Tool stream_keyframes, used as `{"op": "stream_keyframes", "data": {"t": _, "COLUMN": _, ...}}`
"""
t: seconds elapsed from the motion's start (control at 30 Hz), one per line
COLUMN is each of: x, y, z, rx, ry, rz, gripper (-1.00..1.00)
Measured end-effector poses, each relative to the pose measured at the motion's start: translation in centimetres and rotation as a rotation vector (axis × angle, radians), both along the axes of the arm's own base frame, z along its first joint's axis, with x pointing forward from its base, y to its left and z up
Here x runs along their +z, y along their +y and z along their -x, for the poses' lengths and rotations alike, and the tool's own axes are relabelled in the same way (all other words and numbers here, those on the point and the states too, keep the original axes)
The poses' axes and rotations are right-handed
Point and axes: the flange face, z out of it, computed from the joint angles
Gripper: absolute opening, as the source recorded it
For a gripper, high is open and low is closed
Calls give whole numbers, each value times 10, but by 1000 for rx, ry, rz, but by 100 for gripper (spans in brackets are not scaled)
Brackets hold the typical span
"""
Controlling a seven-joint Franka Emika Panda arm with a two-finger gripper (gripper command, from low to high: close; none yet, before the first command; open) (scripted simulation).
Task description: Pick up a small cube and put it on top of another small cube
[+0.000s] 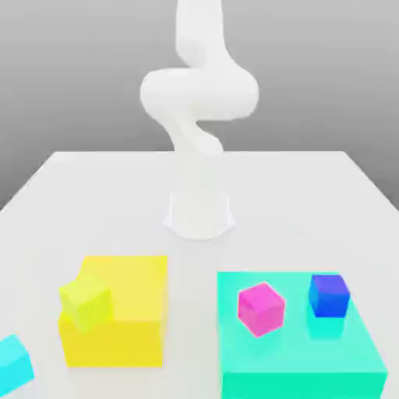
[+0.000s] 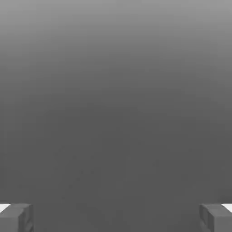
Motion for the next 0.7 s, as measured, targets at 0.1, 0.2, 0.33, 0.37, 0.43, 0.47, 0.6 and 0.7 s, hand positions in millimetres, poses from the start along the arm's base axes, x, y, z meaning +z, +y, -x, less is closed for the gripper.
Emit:
{"op": "stream_keyframes", "data": {"t": 0.1, "x": -39, "y": -26, "z": -37, "rx": -60, "ry": 77, "rz": -42, "gripper": 0}}
{"op": "stream_keyframes", "data": {"t": 0.2, "x": -81, "y": -53, "z": -66, "rx": -123, "ry": 150, "rz": -81, "gripper": 0}}
{"op": "stream_keyframes", "data": {"t": 0.33, "x": -141, "y": -91, "z": -97, "rx": -212, "ry": 245, "rz": -129, "gripper": 0}}
{"op": "stream_keyframes", "data": {"t": 0.37, "x": -157, "y": -101, "z": -102, "rx": -236, "ry": 269, "rz": -140, "gripper": 0}}
{"op": "stream_keyframes", "data": {"t": 0.43, "x": -189, "y": -121, "z": -112, "rx": -283, "ry": 315, "rz": -162, "gripper": 0}}
{"op": "stream_keyframes", "data": {"t": 0.47, "x": -206, "y": -131, "z": -116, "rx": -308, "ry": 338, "rz": -172, "gripper": 0}}
{"op": "stream_keyframes", "data": {"t": 0.6, "x": -275, "y": -175, "z": -122, "rx": -416, "ry": 429, "rz": -212, "gripper": 0}}
{"op": "stream_keyframes", "data": {"t": 0.7, "x": -327, "y": -207, "z": -118, "rx": -500, "ry": 497, "rz": -239, "gripper": 0}}
